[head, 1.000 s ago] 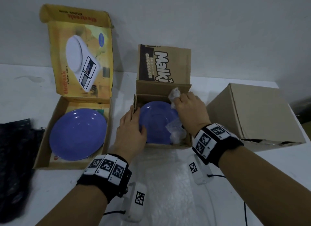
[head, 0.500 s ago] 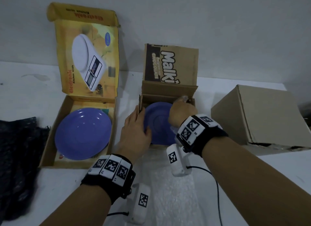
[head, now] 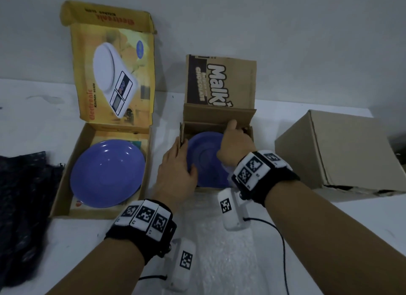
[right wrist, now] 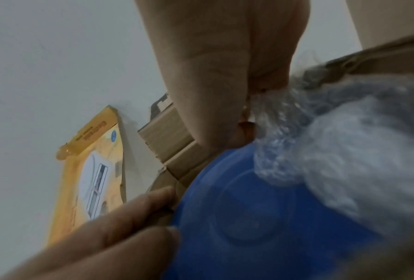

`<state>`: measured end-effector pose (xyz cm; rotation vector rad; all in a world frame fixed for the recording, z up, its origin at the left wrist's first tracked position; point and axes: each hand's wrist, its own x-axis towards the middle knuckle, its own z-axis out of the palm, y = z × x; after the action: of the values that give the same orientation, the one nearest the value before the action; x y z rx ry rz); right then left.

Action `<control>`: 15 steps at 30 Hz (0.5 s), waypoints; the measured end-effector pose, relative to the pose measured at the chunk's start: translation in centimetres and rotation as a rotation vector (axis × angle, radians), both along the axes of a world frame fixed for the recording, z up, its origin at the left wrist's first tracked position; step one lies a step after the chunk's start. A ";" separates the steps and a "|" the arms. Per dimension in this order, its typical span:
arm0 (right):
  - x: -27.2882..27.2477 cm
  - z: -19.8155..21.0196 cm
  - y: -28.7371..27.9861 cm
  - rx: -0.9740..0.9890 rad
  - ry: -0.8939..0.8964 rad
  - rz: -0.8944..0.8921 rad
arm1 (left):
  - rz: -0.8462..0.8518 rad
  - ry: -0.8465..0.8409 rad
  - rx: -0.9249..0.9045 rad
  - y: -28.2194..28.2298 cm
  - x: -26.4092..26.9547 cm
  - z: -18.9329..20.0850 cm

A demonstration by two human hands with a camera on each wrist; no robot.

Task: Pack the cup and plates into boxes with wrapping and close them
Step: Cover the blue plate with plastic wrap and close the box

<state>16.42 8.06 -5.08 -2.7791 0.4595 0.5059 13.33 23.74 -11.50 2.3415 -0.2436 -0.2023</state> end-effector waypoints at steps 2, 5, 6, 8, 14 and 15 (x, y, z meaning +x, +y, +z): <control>0.4 0.9 -0.5 0.071 0.055 0.031 | 0.013 0.019 0.002 -0.1 -0.1 -0.1; 0.1 3.3 -2.5 0.113 -0.212 0.003 | 0.035 0.003 -0.031 -0.3 -0.1 -0.5; -0.3 3.9 -3.2 0.087 -0.344 -0.031 | 0.036 -0.002 -0.031 -0.3 0.0 -0.8; -1.0 4.4 -4.1 0.039 -0.453 -0.055 | 0.027 -0.006 -0.034 -0.3 0.1 -1.3; -2.1 1.3 -2.8 0.063 0.017 0.033 | 0.019 0.007 -0.050 -0.1 0.1 -1.2; -2.2 1.1 -2.4 0.106 0.038 -0.013 | 0.022 0.014 -0.048 -0.1 0.1 -1.1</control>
<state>14.20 5.66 -3.95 -2.6680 0.4450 0.5643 13.42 23.65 -12.64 2.2938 -0.2133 -0.1994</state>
